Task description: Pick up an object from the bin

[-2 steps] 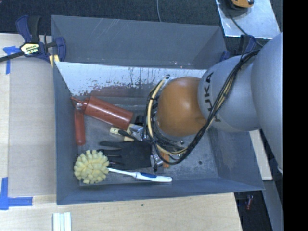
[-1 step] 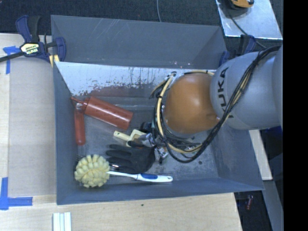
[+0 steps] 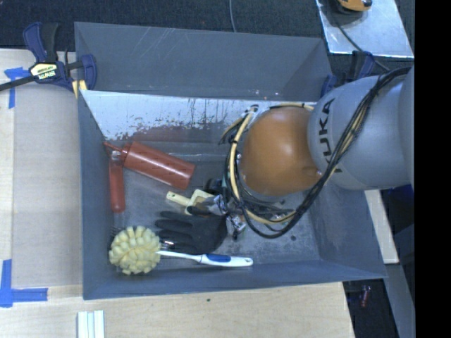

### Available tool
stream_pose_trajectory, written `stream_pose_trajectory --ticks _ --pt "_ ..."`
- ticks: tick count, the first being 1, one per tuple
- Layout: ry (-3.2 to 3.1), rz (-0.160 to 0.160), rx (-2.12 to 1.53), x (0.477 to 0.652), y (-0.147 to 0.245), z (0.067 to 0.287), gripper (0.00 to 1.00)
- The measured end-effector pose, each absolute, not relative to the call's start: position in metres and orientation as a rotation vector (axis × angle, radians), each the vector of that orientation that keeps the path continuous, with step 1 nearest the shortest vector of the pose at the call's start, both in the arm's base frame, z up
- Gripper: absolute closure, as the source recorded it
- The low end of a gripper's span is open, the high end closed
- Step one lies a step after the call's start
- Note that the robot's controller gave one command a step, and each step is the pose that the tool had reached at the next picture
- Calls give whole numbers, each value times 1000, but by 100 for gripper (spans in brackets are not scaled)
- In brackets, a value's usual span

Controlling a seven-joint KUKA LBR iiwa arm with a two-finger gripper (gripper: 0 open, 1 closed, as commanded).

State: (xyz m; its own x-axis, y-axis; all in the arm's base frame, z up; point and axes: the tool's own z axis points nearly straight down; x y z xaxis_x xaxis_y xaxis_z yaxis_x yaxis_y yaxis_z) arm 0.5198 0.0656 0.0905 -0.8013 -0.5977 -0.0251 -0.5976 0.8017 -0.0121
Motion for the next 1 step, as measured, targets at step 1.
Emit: stream_pose_trajectory --ticks 1 --pt "2949 -4 -1017 517 64 154 100"
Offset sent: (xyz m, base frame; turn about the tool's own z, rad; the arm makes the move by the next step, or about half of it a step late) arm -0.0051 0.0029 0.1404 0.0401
